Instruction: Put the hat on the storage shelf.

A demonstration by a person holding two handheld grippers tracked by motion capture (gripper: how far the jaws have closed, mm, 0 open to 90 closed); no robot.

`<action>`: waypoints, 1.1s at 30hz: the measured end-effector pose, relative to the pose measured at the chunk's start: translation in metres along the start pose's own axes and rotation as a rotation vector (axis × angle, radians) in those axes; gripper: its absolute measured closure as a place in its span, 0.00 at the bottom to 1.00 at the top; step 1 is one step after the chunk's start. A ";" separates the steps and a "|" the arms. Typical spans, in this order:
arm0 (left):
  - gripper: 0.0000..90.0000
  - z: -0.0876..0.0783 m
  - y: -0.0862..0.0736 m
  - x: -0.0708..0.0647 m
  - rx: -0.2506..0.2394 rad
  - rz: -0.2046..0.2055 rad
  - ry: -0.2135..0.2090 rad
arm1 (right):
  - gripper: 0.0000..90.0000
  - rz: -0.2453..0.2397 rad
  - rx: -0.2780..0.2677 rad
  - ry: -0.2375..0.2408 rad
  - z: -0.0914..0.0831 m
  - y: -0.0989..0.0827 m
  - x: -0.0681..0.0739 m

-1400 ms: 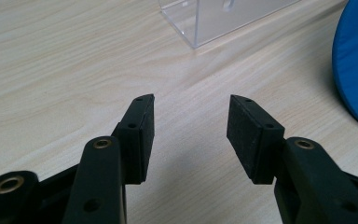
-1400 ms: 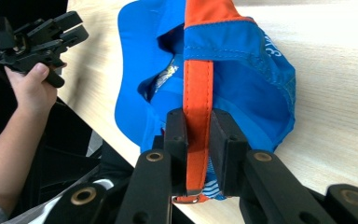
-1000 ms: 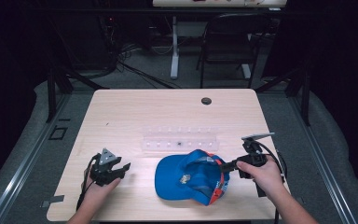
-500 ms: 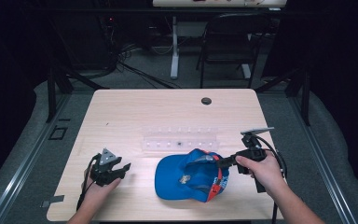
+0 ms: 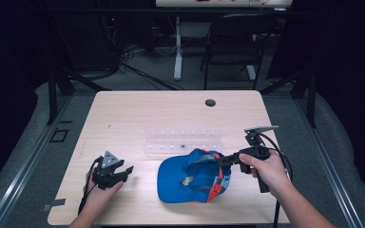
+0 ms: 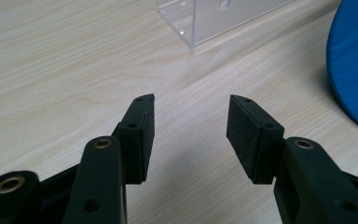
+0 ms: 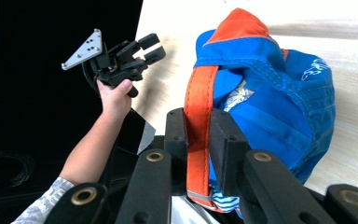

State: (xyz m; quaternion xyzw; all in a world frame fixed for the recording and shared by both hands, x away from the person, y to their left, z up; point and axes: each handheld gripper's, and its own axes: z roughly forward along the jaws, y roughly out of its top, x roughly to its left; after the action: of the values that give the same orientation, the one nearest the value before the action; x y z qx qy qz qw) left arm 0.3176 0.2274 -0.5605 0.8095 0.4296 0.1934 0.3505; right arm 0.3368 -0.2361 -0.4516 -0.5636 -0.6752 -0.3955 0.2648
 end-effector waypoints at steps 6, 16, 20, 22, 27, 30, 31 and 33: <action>0.58 0.000 0.000 0.000 0.001 0.000 -0.001 | 0.87 -0.010 0.003 0.018 0.000 0.003 0.008; 0.58 0.000 0.000 0.000 0.000 -0.001 -0.002 | 0.87 -0.042 0.014 0.058 0.001 0.012 0.034; 0.58 0.000 0.000 0.000 0.000 -0.001 -0.003 | 0.87 -0.049 0.015 0.077 0.006 0.017 0.045; 0.58 0.000 0.000 0.000 0.001 -0.001 -0.003 | 0.87 -0.060 0.022 0.090 0.008 0.020 0.050; 0.58 0.000 0.000 0.000 0.000 0.000 -0.004 | 0.87 -0.082 0.035 0.110 0.014 0.026 0.063; 0.58 0.000 0.000 0.001 0.000 0.002 -0.004 | 0.87 -0.085 0.036 0.123 0.019 0.030 0.071; 0.58 0.000 0.000 0.000 -0.001 0.000 -0.004 | 0.87 -0.086 0.041 0.126 0.019 0.031 0.072; 0.58 0.000 0.000 0.000 -0.001 -0.001 -0.004 | 0.87 -0.087 0.045 0.134 0.022 0.034 0.076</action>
State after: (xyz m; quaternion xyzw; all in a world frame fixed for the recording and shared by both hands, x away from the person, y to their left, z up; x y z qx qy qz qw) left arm 0.3177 0.2277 -0.5604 0.8094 0.4292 0.1919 0.3520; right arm 0.3544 -0.1743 -0.3950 -0.4998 -0.6888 -0.4279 0.3044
